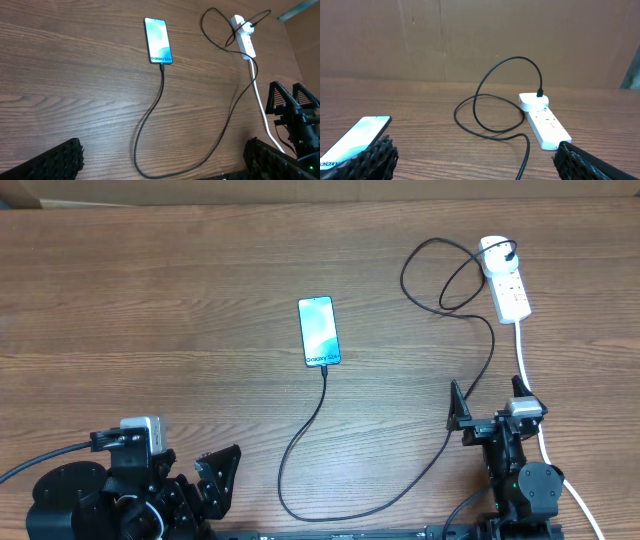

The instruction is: Plug charger to phone and switch on socket

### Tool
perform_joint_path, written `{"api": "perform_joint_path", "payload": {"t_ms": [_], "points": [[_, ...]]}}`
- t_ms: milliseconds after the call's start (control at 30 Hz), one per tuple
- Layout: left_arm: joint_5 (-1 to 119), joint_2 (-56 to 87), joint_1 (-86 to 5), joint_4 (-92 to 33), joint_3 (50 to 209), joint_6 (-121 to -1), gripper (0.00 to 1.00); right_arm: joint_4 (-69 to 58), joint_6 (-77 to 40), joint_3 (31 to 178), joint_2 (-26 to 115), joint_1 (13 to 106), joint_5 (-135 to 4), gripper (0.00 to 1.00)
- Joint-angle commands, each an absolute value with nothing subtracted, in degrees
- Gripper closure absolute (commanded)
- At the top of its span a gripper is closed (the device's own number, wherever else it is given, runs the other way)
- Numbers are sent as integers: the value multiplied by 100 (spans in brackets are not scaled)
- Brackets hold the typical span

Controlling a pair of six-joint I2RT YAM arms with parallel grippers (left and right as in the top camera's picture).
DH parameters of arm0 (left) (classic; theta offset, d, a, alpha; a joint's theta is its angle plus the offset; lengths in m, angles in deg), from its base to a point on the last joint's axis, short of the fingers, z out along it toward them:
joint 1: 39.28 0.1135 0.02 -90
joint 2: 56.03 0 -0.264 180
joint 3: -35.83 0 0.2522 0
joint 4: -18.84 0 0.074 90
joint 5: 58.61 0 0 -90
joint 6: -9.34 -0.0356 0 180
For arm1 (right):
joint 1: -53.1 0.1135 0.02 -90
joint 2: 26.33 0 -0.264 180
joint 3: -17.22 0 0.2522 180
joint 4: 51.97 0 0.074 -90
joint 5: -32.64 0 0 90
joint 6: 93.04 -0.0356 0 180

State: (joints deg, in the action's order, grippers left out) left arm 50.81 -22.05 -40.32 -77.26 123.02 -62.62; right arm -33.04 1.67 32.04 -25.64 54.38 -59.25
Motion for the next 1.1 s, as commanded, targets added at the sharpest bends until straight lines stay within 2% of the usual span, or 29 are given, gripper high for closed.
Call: {"api": "perform_joint_path", "payload": {"t_ms": [0,733,867,1067], "points": [[5042,-2219,-4047,-7724,12294,-6201,0,-3336,130,3147,-2617,5482,-5870,0],[5029,-2219,-4047,-7787,12291,-6236,0,-3336,130,3147,-2617,5482,-5870,0],[5105,-2238,-4036,-7718,12289,-5877,1,-3336,130,3147,-2617,5482,-5870,0],[4887,-2520,-4032,-7033,11644,-6004,0,-3336,130,3147,-2617,5482,-5870,0]]}}
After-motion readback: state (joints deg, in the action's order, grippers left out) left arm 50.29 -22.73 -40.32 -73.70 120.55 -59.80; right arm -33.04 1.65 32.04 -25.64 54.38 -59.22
